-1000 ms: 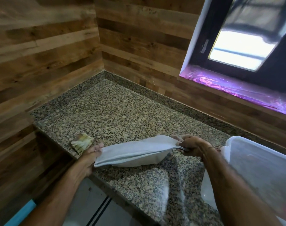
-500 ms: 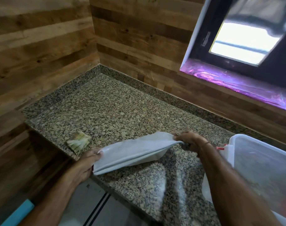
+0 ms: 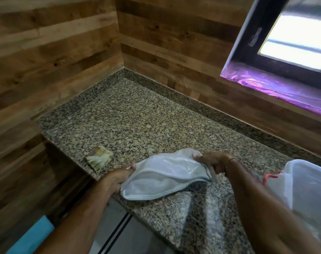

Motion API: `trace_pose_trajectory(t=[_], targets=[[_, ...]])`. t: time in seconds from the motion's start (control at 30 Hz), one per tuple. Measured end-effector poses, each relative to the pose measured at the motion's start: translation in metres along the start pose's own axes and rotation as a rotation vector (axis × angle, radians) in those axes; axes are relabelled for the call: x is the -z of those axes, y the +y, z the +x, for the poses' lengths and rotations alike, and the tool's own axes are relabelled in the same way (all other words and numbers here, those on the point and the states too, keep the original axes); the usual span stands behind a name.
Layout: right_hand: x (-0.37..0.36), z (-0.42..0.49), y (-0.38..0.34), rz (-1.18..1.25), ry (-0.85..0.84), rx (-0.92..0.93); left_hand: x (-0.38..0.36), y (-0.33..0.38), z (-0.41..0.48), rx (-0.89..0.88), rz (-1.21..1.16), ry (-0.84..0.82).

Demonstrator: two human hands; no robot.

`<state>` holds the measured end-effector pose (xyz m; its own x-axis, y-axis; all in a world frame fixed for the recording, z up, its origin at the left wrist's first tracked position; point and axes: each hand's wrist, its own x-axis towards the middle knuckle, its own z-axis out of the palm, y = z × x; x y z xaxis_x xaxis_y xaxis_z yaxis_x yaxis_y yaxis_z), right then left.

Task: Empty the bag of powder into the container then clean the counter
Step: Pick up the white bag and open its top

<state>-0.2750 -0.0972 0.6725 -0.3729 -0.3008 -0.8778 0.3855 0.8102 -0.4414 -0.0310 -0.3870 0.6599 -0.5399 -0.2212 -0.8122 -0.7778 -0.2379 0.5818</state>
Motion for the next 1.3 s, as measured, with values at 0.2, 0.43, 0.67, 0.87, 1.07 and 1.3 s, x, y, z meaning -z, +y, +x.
trace_pose_trajectory(t=[0.2, 0.43, 0.67, 0.87, 1.07, 1.3], targets=[[-0.007, 0.019, 0.029, 0.379, 0.134, 0.055, 0.01, -0.015, 0.022, 0.069, -0.072, 0.116], [-0.031, 0.012, 0.026, 0.555, 0.21, 0.072, 0.002, -0.025, 0.022, 0.059, -0.186, 0.205], [-0.027, -0.033, 0.016, 0.573, 0.3, 0.196, -0.01, 0.011, -0.006, -0.128, -0.229, 0.265], [0.018, -0.13, -0.014, 0.647, 0.431, 0.453, -0.03, 0.091, -0.046, -0.389, -0.278, 0.22], [0.084, -0.257, 0.03, 0.707, 0.525, 0.726, -0.134, 0.157, -0.122, -0.611, -0.299, 0.082], [0.17, -0.321, 0.146, 0.795, 0.729, 0.78, -0.297, 0.161, -0.18, -0.888, -0.363, -0.082]])
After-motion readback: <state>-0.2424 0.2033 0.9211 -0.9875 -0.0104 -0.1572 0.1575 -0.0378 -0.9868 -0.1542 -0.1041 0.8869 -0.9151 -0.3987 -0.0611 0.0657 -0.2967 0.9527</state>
